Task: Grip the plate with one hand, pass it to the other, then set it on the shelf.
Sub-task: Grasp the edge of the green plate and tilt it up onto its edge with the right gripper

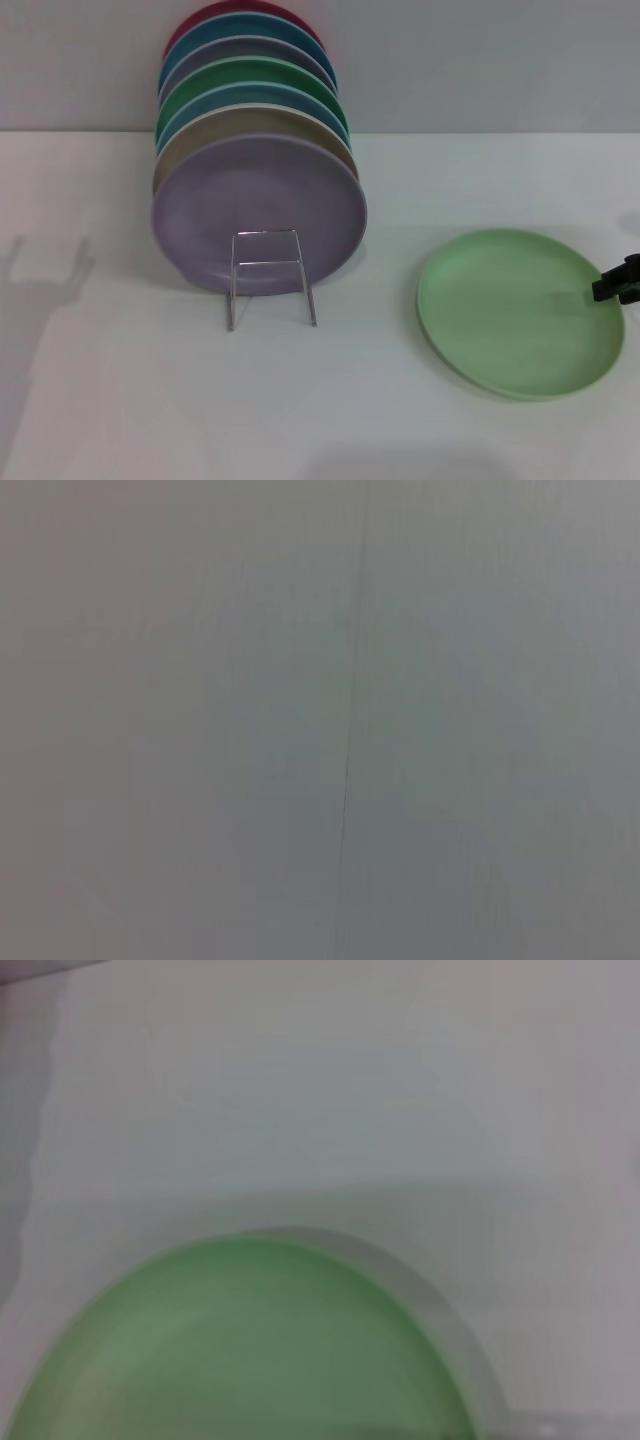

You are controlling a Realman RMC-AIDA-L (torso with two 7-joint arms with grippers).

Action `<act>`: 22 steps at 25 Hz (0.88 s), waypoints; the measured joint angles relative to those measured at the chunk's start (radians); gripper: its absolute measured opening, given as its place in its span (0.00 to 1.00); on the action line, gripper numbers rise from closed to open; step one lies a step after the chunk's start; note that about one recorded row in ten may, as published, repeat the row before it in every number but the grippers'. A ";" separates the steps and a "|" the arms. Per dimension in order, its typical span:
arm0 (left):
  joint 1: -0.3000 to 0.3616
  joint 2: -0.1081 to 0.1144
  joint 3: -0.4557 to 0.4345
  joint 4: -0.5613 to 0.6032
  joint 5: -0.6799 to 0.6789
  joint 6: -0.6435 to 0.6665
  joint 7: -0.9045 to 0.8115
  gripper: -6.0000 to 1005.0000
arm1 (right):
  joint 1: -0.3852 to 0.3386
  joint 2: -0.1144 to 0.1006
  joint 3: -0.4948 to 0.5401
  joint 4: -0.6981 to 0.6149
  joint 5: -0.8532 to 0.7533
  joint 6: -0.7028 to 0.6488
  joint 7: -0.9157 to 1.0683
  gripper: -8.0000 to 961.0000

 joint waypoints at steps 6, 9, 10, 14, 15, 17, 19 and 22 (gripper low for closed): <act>0.000 0.001 0.000 0.000 0.000 0.003 0.000 0.86 | 0.002 0.002 0.000 0.008 -0.002 -0.010 0.000 0.39; 0.000 0.001 0.000 0.000 0.000 0.005 0.000 0.86 | 0.010 0.000 0.000 0.035 -0.006 -0.018 -0.005 0.39; 0.000 0.001 0.000 0.000 0.000 0.005 0.000 0.86 | 0.012 0.000 0.000 0.041 -0.008 -0.021 -0.007 0.39; 0.000 0.001 0.000 0.000 0.000 0.007 0.000 0.86 | 0.017 -0.001 0.000 0.051 -0.010 -0.029 -0.011 0.39; 0.000 0.001 0.000 0.000 0.000 0.007 0.000 0.86 | 0.018 -0.001 0.000 0.051 -0.010 -0.030 -0.011 0.39; 0.000 0.001 0.000 0.000 0.000 0.007 0.000 0.86 | 0.019 -0.001 0.000 0.052 -0.011 -0.030 -0.011 0.39; 0.000 0.001 0.000 0.000 0.000 0.008 0.000 0.86 | 0.020 0.000 0.000 0.052 -0.013 -0.030 -0.011 0.38; 0.000 0.001 0.000 0.000 0.000 0.008 0.000 0.86 | 0.021 0.001 0.000 0.054 -0.020 -0.036 -0.011 0.38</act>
